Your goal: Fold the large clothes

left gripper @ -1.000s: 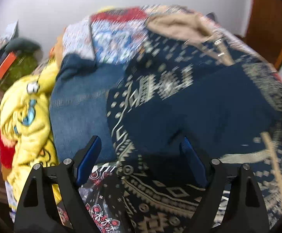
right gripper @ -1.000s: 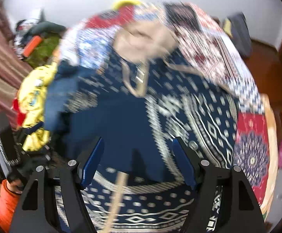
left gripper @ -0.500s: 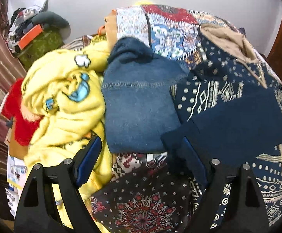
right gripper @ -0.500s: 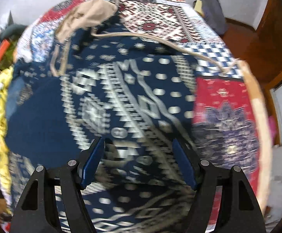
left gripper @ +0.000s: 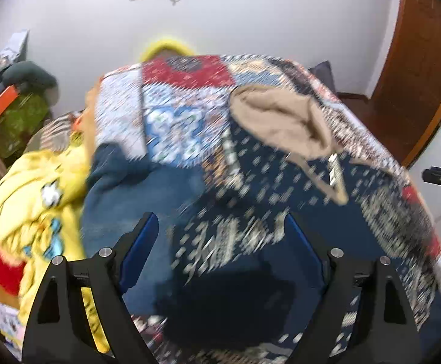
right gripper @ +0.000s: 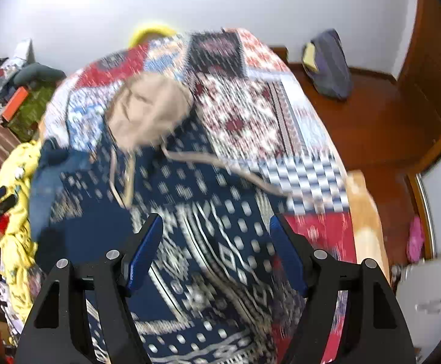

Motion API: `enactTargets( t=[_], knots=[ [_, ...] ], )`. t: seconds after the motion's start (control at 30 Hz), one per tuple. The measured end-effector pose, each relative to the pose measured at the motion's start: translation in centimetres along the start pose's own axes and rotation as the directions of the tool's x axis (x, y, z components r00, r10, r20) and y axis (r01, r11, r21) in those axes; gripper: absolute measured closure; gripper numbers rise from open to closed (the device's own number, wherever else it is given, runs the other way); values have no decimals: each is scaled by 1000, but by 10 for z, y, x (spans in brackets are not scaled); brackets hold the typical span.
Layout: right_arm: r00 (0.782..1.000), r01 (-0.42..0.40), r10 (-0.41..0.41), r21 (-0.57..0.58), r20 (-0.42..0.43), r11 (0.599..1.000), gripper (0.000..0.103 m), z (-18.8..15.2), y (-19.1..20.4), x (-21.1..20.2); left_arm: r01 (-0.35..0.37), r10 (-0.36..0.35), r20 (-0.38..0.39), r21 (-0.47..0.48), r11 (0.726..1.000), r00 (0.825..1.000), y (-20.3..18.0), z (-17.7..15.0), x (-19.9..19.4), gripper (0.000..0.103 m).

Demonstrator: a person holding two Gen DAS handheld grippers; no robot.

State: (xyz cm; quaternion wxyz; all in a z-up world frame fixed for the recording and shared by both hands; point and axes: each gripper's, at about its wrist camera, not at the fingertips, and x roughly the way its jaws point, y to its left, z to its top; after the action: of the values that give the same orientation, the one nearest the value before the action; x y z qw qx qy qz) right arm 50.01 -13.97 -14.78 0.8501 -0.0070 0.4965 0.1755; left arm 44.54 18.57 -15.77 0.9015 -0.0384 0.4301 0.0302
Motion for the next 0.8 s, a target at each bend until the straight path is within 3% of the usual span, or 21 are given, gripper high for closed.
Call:
enactTargets(
  t=[0.2,0.43,0.53,0.67,0.8],
  knots=[
    [997,-58,58,-2,46,998,34,39,18,16,37,-37,-4,-44,998,999,-12,45,38,18],
    [994,-101,103,103,-18,990,34,74,14,93,102,-117,-81,-167,981,990,-11,75,119,19],
    [990,-125,135,165,-49,978,34,85,9,127,94,-117,-122,-185,978,986,-12,82,153,25],
    [991,-97,112,183,-77,978,34,97,12,164,95,-140,-168,-248,964,976,-6,84,191,26],
    [991,-65,85,180,-105,982,41,103,12,189,100,-167,-191,-318,943,967,2,84,218,37]
  ],
)
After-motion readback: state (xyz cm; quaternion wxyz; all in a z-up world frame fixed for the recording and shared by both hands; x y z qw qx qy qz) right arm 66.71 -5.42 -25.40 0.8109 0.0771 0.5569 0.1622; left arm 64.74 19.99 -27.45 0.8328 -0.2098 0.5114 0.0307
